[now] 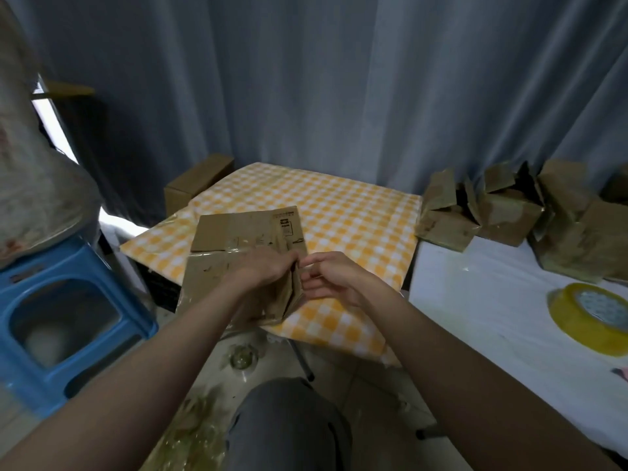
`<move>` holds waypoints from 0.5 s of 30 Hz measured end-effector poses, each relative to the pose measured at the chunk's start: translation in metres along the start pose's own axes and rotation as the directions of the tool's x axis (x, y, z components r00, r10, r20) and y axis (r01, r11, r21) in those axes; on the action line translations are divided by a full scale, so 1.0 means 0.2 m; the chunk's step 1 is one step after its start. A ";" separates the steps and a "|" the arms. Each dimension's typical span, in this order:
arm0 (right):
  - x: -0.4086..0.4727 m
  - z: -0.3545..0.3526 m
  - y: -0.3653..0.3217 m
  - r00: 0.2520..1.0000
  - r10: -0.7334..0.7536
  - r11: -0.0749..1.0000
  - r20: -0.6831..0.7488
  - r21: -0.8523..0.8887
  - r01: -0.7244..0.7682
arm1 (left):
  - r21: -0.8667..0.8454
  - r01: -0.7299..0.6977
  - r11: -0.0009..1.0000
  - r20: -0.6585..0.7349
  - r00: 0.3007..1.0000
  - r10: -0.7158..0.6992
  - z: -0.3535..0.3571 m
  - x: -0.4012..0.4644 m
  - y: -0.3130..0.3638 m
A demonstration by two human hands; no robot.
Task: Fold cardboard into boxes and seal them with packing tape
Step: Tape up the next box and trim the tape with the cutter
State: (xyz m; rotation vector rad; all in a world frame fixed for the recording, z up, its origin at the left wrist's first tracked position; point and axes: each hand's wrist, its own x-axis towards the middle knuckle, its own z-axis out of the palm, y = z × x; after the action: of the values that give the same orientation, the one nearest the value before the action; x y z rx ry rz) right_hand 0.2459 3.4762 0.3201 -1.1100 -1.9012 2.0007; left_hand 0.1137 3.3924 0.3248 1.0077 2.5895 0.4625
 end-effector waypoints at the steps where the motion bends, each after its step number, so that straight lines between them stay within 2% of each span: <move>1: 0.01 0.00 0.01 1.000 0.000 1.000 -0.028 -0.010 -0.001 | -0.051 -0.023 0.998 0.003 1.000 0.023 -0.01 0.00 -0.01; 4: 0.03 0.02 0.02 0.999 0.006 1.000 -0.043 0.013 -0.006 | -0.207 -0.057 0.977 0.012 0.998 0.060 -0.05 -0.03 -0.07; 6: 0.04 0.03 0.02 0.999 0.023 0.999 -0.046 0.026 -0.022 | -0.233 -0.050 0.971 0.004 0.999 0.052 -0.08 -0.07 -0.09; 11: -0.01 0.08 -0.02 0.998 0.026 0.997 -0.063 -0.075 -0.031 | -0.203 -0.038 0.978 -0.095 0.995 0.019 -0.20 -0.16 -0.05; 15: -0.14 0.01 -0.15 0.982 -0.074 0.997 -0.175 0.020 0.078 | -0.299 -0.129 0.946 -0.187 0.980 0.075 -0.36 -0.24 0.07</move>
State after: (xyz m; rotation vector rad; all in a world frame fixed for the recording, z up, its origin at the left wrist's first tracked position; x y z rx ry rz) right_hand 0.2543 3.4626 0.3578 -1.1464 -1.7966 1.8185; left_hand 0.1262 3.3571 0.4028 1.0325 2.5075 0.9900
